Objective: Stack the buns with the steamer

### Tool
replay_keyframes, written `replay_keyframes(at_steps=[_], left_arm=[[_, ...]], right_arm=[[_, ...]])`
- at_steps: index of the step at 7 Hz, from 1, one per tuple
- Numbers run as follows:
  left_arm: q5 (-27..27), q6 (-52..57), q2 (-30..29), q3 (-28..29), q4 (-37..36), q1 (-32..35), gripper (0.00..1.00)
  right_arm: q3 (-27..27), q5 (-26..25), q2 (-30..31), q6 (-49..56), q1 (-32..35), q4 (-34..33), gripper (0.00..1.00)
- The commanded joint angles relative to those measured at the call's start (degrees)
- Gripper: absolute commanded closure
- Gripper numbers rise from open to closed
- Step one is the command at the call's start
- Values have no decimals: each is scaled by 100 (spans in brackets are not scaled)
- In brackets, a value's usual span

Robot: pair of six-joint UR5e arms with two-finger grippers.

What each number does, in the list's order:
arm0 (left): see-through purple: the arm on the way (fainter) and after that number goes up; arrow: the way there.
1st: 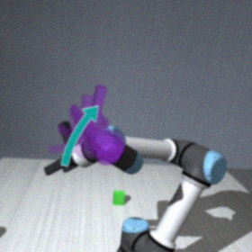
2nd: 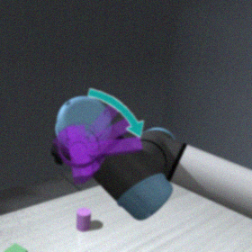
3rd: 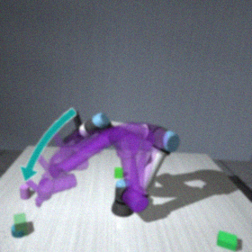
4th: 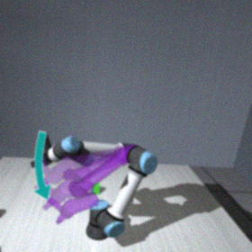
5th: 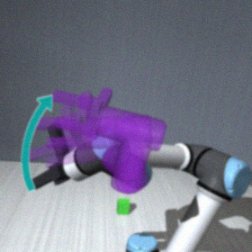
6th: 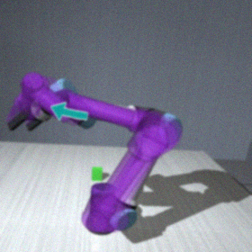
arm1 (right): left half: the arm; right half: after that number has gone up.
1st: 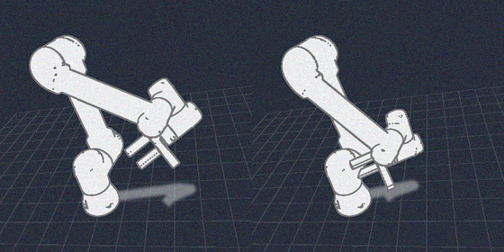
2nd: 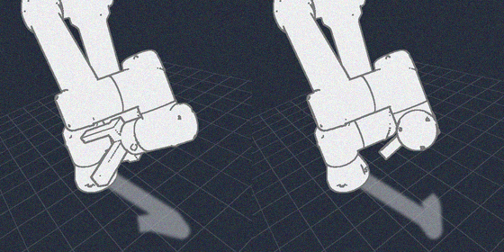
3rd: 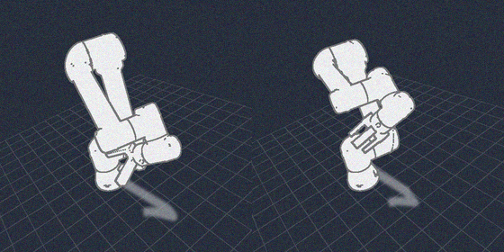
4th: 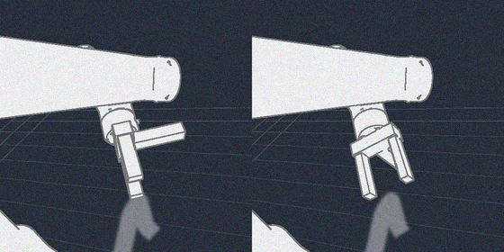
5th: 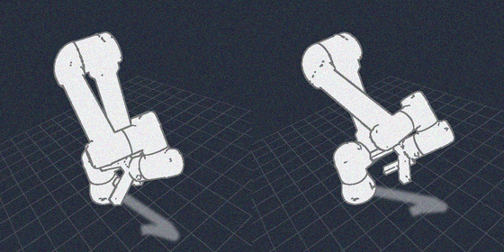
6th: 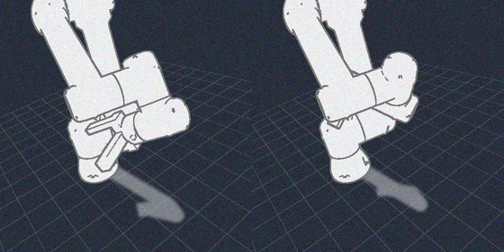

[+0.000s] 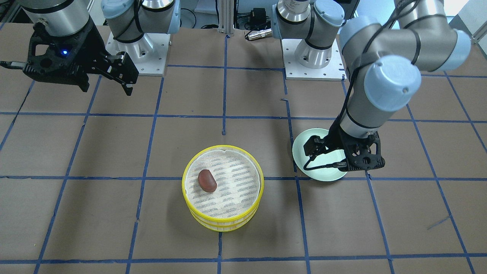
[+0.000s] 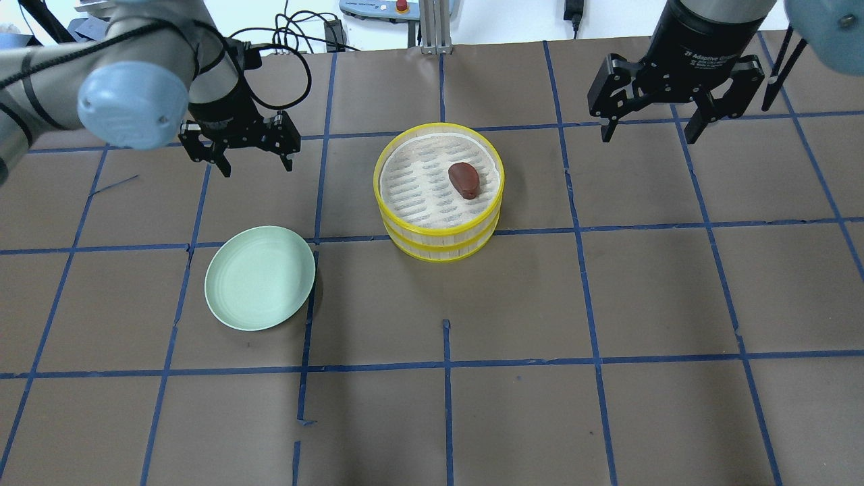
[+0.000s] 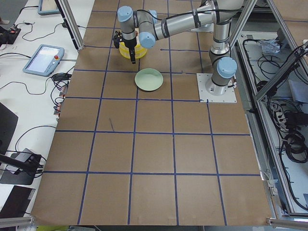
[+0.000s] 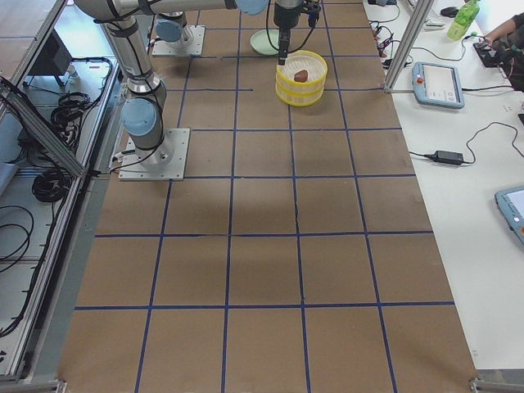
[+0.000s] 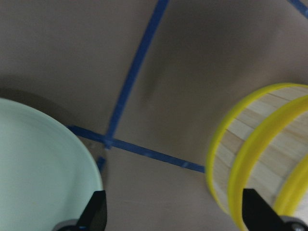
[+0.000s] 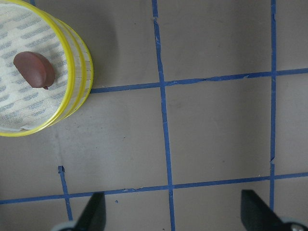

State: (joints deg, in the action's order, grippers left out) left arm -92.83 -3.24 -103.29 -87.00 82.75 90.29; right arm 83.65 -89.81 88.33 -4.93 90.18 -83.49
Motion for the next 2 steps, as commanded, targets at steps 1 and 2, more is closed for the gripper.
replay_keyframes(at_steps=[1, 2], left_arm=[[-95, -133, 588, 885, 1101, 699, 0], [-95, -124, 826, 782, 1407, 509, 0]], right_arm=[[-6, -1, 0, -8, 0, 26, 0], [2, -1, 0, -8, 0, 17, 0]])
